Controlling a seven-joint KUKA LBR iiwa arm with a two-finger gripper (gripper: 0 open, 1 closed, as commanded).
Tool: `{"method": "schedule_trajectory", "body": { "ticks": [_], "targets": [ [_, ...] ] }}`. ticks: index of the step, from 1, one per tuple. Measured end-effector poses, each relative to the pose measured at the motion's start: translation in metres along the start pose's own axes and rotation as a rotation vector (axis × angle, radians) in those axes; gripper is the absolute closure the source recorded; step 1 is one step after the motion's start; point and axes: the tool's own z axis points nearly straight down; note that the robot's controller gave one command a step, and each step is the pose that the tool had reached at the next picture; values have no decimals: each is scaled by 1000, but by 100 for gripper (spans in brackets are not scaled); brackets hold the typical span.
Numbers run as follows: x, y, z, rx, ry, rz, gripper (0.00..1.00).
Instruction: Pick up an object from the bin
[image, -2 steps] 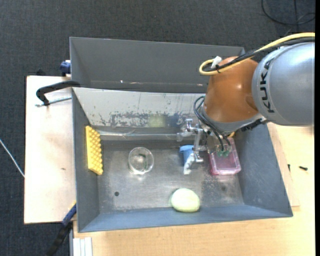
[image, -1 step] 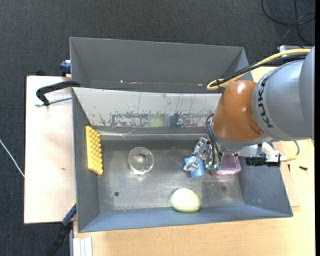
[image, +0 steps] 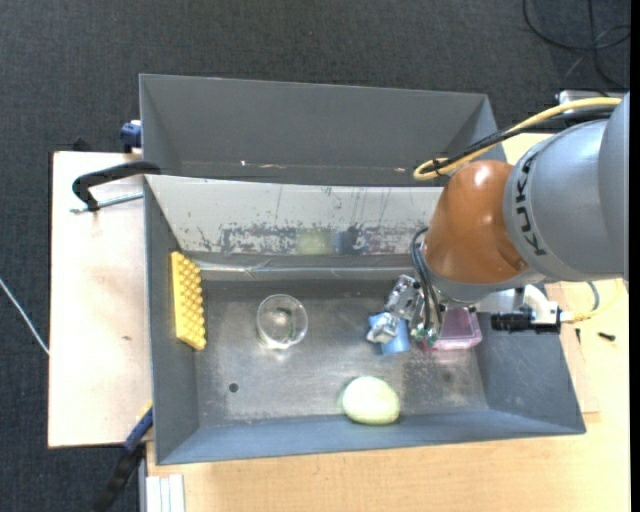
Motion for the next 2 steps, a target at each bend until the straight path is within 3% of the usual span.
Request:
{"method": "schedule_trajectory", "body": {
  "ticks": [1,2],
  "targets": [
    [0,0,0,0,0,0,100],
    [6,14,1,12,-16,-129,100]
  ]
}}
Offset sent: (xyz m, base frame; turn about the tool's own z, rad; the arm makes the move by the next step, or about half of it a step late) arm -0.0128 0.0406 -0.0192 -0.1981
